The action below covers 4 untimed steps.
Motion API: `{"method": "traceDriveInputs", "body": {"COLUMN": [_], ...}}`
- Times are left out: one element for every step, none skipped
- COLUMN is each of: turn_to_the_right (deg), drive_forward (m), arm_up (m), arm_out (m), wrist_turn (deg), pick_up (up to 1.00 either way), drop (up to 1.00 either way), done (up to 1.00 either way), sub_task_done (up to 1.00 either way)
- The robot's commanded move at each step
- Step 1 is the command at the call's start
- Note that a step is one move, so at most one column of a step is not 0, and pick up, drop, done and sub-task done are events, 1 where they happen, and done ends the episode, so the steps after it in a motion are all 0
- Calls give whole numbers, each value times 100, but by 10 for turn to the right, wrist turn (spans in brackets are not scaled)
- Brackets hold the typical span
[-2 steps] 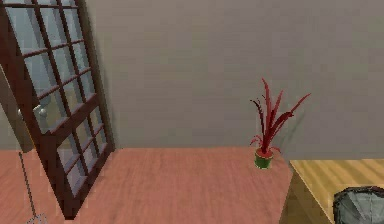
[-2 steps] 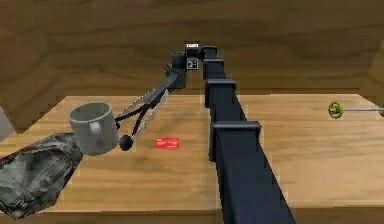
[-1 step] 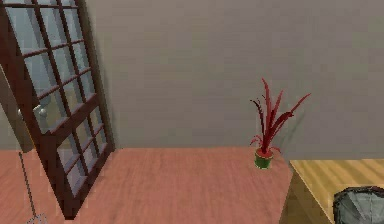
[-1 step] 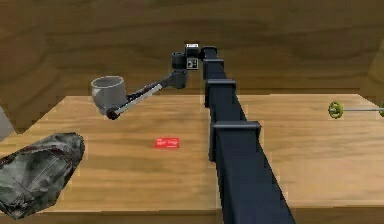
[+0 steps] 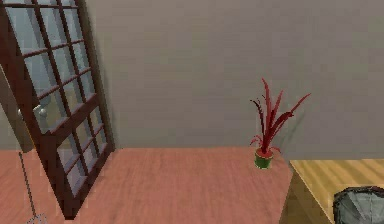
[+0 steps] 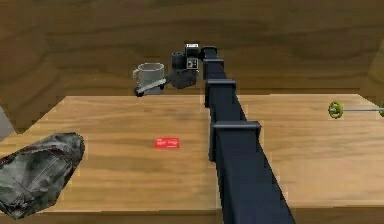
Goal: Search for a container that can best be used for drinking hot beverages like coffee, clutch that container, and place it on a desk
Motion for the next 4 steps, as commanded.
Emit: {"method": "traceDriveInputs", "body": {"turn_to_the_right": [0, 0, 0, 0], "drive_forward": [0, 0, 0, 0], "arm_up": [0, 0, -12, 0], "arm_out": [0, 0, 0, 0], "wrist_turn": [450, 120, 0, 0], "pick_up": [0, 0, 0, 0], "drop": [0, 0, 0, 100], "done": [0, 0, 0, 0], "sub_task_done": [0, 0, 0, 0]}}
